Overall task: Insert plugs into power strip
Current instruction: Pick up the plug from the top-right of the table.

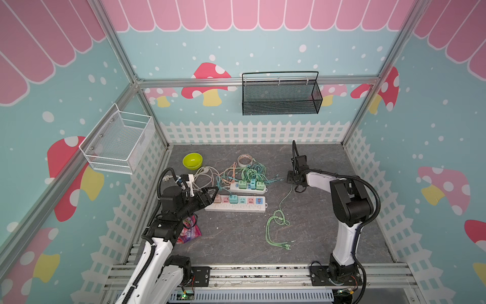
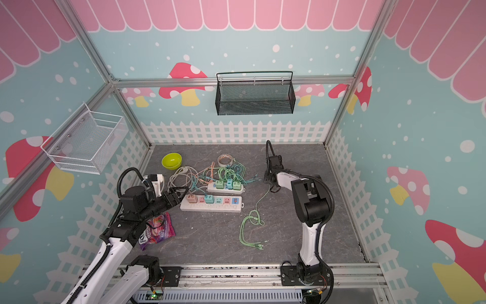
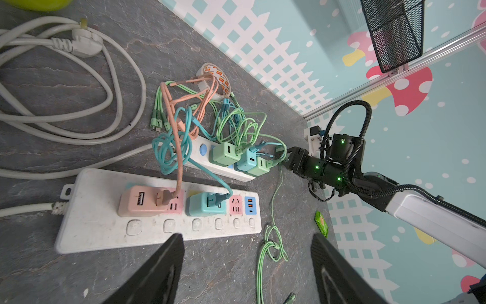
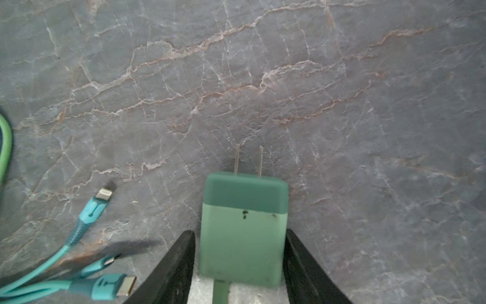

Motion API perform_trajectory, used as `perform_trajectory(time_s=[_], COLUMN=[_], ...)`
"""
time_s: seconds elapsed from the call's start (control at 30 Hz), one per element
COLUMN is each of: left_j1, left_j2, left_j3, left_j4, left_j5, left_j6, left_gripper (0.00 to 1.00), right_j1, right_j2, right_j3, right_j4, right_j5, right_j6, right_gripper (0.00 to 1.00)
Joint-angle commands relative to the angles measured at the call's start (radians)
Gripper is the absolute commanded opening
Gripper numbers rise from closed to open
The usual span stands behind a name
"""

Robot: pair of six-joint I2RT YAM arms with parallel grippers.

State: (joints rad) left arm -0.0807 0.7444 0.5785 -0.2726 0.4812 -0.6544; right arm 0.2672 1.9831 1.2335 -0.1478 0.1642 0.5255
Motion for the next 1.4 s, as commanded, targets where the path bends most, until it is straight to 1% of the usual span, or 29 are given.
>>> perform_trajectory(time_s=[0.0, 0.17, 0.3, 0.53, 0.67, 0.8, 1.0, 1.13, 1.23, 1.37], left_j1=[0.004, 0.004, 0.005, 0.004, 0.004, 0.004, 0.003, 0.003, 0.001, -0.014], left_j2=[0.003, 0.007, 0.009, 0.01, 0.016, 0.038, 0.066, 0.089, 0.11, 0.136], left_j3=[0.012, 0.014, 0.016, 0.02, 0.027, 0.046, 0.05, 0.051, 0.056, 0.055], left_j4=[-0.007, -0.008, -0.008, -0.008, -0.007, 0.0, 0.068, 0.115, 0.15, 0.217], left_j5=[0.016, 0.017, 0.021, 0.034, 0.049, 0.102, 0.184, 0.245, 0.291, 0.338], left_j6=[0.003, 0.003, 0.002, -0.004, -0.007, -0.014, -0.049, -0.07, -0.086, -0.122], left_gripper=[0.76, 0.76, 0.76, 0.77, 0.77, 0.77, 0.77, 0.77, 0.77, 0.77], right_j1=[-0.007, -0.01, -0.01, -0.009, -0.008, -0.008, 0.008, 0.021, 0.036, 0.076], right_j2=[0.026, 0.028, 0.011, -0.076, -0.174, -0.275, -0.41, -0.511, -0.565, -0.612], right_j3=[0.019, 0.014, -0.001, -0.085, -0.128, -0.198, -0.258, -0.304, -0.309, -0.297], right_j4=[0.02, 0.024, 0.046, 0.137, 0.174, 0.25, 0.298, 0.344, 0.345, 0.325], right_j5=[0.0, 0.006, -0.008, -0.076, -0.118, -0.22, -0.403, -0.512, -0.595, -0.652], right_j6=[0.008, -0.011, -0.045, -0.16, -0.241, -0.328, -0.451, -0.496, -0.521, -0.556], right_gripper=[0.53, 0.5, 0.45, 0.37, 0.35, 0.35, 0.36, 0.36, 0.35, 0.34])
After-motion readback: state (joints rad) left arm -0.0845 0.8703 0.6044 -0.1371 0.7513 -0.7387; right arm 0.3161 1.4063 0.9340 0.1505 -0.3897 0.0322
